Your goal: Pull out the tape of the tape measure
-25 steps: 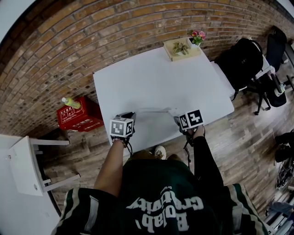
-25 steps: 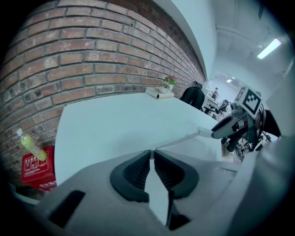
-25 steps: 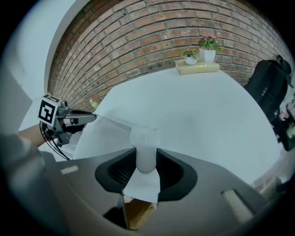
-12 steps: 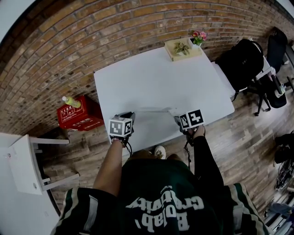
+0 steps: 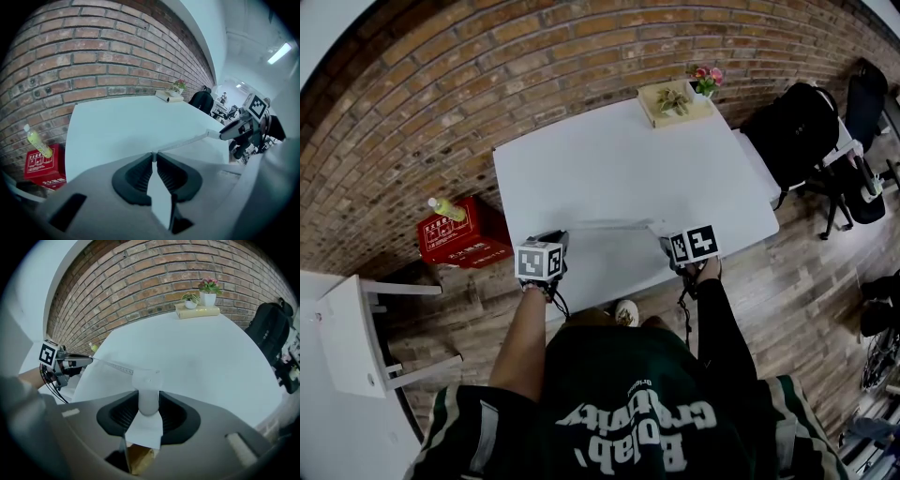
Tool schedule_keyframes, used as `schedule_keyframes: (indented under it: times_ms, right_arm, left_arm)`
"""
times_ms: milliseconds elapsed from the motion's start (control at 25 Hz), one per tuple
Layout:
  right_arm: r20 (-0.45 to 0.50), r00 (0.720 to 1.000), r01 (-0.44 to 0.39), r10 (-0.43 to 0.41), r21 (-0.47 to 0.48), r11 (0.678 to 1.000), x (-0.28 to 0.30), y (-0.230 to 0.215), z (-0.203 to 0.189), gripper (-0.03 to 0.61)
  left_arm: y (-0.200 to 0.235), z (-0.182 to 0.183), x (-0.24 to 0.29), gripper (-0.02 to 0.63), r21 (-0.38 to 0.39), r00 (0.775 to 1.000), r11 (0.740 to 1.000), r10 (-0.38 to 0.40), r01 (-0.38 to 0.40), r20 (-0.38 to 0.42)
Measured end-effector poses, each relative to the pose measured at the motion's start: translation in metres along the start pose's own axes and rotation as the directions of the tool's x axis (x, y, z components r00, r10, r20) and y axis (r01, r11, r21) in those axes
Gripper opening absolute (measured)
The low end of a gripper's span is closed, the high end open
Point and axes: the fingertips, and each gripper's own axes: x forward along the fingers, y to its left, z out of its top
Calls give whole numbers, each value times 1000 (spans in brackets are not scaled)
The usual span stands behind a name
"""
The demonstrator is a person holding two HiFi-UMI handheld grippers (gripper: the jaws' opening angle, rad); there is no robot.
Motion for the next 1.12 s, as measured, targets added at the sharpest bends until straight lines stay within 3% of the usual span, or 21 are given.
schedule_keyframes:
  times_ms: [920, 1120]
  right_arm:
    - [14, 1000, 10, -10, -16, 1000, -2, -5, 8, 149]
    - [14, 999, 45, -45, -9, 999, -3, -15, 8, 147]
  left_arm:
    - [3, 7, 4, 38, 4, 1000, 1000, 15, -15, 11]
    - [17, 7, 0, 38, -26, 998, 998, 54, -54, 19]
